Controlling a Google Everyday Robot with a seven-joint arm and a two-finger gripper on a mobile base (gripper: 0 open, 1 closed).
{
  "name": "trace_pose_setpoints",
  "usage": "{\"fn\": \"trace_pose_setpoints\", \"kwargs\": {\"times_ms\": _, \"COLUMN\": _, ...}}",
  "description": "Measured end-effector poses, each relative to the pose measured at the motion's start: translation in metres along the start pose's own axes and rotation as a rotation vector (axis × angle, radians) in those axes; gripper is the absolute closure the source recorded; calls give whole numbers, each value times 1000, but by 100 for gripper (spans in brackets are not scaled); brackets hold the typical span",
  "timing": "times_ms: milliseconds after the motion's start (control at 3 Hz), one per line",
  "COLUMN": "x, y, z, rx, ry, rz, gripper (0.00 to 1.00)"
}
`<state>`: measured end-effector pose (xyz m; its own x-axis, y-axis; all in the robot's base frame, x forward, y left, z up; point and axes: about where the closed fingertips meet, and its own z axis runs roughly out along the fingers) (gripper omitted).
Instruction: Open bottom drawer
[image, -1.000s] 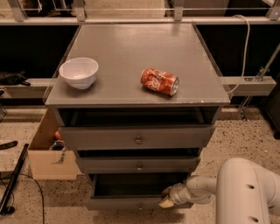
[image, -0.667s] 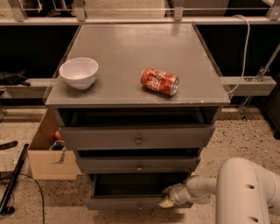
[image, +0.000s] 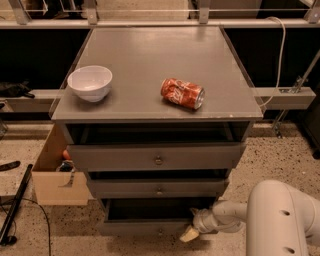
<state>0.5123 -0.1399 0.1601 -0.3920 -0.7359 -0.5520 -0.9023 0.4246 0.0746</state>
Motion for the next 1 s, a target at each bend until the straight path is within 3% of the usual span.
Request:
{"fn": "trace_pose_setpoints", "kwargs": {"times_ms": 333, "x": 18, "y": 26, "z": -2, "rx": -20, "ry": -4, "rz": -8, "gripper": 42}}
{"fn": "trace_pose_setpoints", "kwargs": {"times_ms": 1000, "x": 25, "y": 37, "z": -9, "rx": -28, "ry": 2, "rz": -1, "gripper": 89}}
